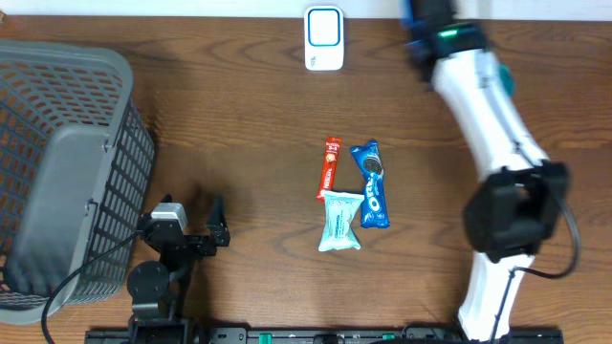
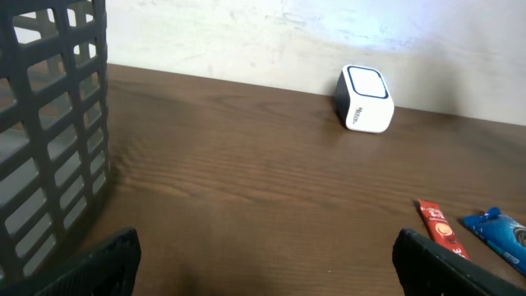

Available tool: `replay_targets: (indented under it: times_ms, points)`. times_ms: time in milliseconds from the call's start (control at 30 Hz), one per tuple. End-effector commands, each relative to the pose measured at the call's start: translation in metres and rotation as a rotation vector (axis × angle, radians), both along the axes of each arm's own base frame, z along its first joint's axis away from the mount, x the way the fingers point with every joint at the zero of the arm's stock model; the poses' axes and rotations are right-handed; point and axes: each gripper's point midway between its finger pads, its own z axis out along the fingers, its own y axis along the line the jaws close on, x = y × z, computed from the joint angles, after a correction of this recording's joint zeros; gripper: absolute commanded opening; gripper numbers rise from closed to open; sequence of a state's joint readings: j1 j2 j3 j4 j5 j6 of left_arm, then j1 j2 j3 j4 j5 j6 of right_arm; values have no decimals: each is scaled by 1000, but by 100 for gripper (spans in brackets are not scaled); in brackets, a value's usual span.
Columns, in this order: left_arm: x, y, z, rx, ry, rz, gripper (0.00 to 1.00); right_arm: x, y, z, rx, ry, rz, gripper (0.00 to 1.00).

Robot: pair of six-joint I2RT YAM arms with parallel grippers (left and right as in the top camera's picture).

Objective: Scan the item barcode
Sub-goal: 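Carry the bottle to the right table edge and release it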

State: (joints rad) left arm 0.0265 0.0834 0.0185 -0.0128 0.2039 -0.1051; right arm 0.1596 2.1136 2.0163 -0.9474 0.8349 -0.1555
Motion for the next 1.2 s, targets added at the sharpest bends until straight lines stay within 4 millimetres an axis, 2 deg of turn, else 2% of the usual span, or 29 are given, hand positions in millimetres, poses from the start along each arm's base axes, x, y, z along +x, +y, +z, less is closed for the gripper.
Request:
replay_targets:
  times_ms: [0,100,233,400,533,700,1167]
  points:
    - [-2,-1,-16,-9,51,-5,98,-12,-53,2,223,-99,-163,1]
    - [-2,-1,-16,-8,51,-5,98,-30,-105,-12,315,-65,-255,1]
    - [-2,-1,-16,-8,51,-5,98,-52,-169,-17,378,-99,-373,1]
    - [-2,-1,-16,-9,51,-5,98,-64,-216,-28,582,-181,-412,2]
    - [-2,-1,-16,-8,51,-5,98,-69,-249,-37,659,-255,-415,1]
    - [-2,-1,-16,-9,51,-5,98,-61,-260,-42,720,-258,-272,3]
    - [-2,-1,-16,-9,51,-5,98,-54,-278,-70,670,-203,-201,2]
